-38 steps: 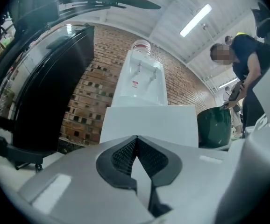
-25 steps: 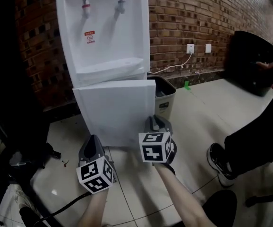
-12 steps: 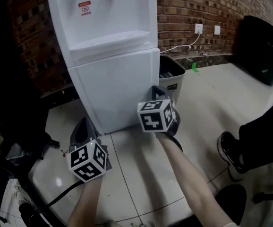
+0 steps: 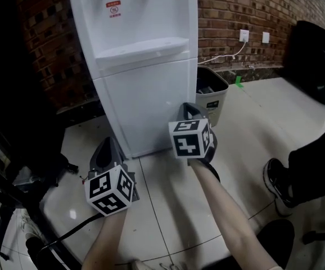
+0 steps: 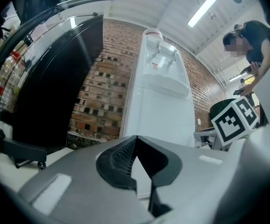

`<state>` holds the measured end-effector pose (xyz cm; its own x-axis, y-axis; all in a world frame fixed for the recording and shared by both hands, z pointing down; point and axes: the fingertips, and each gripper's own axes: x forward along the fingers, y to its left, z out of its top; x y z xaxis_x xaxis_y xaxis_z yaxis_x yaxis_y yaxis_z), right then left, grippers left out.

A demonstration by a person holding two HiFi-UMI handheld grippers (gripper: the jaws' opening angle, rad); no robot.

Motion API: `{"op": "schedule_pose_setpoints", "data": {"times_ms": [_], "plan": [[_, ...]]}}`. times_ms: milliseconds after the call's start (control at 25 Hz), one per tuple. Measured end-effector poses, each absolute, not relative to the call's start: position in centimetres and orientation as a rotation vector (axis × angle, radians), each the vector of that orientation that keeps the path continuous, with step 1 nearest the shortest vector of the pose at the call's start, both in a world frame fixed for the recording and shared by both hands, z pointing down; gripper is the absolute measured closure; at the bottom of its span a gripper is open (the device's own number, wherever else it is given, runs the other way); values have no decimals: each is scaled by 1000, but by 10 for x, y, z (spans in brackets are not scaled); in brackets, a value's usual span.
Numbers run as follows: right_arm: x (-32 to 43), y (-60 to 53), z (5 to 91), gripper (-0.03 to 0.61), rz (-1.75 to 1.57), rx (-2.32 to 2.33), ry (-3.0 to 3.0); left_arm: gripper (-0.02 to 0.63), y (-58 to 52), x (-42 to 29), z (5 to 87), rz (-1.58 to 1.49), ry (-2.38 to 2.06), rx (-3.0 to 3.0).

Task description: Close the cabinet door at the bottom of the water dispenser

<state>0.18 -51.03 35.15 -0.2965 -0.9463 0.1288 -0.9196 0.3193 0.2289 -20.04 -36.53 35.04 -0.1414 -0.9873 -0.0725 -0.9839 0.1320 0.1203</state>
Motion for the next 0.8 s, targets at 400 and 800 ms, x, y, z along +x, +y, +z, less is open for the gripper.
{"op": "schedule_pose_setpoints", "data": {"times_ms": [400, 800], "plan": [[-7, -358, 307, 578, -100, 1579, -2686, 600, -268, -185, 308, -269, -2352, 2070], [-8, -252, 298, 578, -179, 1515, -2774, 600, -178, -176, 318, -297, -2338, 2077]]}}
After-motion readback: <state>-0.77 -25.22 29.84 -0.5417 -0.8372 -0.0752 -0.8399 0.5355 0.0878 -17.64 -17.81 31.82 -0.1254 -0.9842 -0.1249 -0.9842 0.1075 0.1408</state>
